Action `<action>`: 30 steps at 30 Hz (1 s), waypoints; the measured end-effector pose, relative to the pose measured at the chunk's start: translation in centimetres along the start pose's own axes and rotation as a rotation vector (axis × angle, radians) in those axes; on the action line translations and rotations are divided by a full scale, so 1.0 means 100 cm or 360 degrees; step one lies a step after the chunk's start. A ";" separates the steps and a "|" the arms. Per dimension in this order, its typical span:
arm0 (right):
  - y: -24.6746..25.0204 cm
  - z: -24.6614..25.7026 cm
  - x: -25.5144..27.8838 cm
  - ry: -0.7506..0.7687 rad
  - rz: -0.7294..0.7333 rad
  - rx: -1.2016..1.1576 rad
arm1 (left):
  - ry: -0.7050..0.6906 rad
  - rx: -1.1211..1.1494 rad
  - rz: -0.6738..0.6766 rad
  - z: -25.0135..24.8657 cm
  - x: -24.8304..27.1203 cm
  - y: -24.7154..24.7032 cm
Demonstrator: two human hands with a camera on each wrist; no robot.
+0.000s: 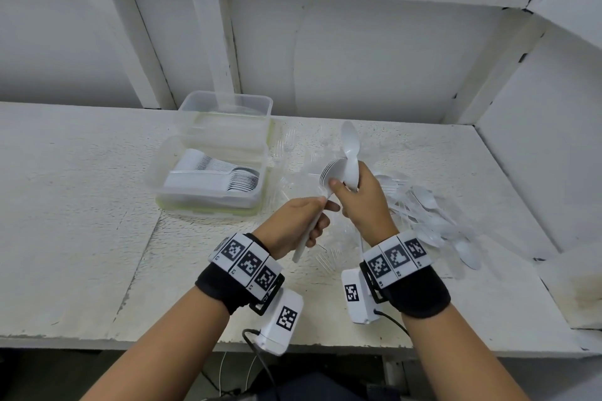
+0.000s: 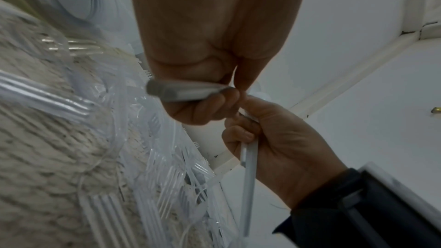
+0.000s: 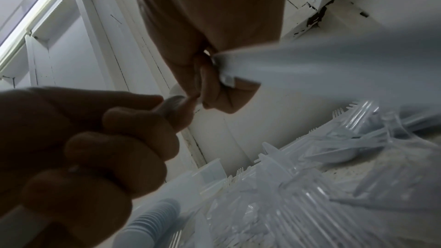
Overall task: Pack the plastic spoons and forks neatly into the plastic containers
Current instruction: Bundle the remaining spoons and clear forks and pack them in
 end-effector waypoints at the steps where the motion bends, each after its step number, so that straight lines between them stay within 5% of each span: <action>1: -0.001 0.000 0.000 -0.0023 -0.0018 -0.0004 | 0.0001 -0.0005 0.0006 0.000 -0.001 0.001; 10: 0.001 0.002 0.007 -0.0068 -0.0045 -0.0201 | -0.0178 0.0221 -0.0275 -0.003 -0.010 0.006; 23: -0.019 0.009 0.018 0.0243 0.0014 0.0292 | -0.0263 0.0292 -0.0246 -0.007 -0.013 0.003; 30: -0.019 0.008 0.013 0.0097 0.0040 0.0099 | -0.0159 0.0196 -0.0180 -0.007 -0.010 0.008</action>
Point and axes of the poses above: each hand's wrist, its own x-axis away from the middle knuckle, its own y-axis out of the back of the hand, z = x × y, the point moved 2 cm from there along -x, towards the middle knuckle, and after that the axes turned 2 degrees about z, right-handed, at the moved point
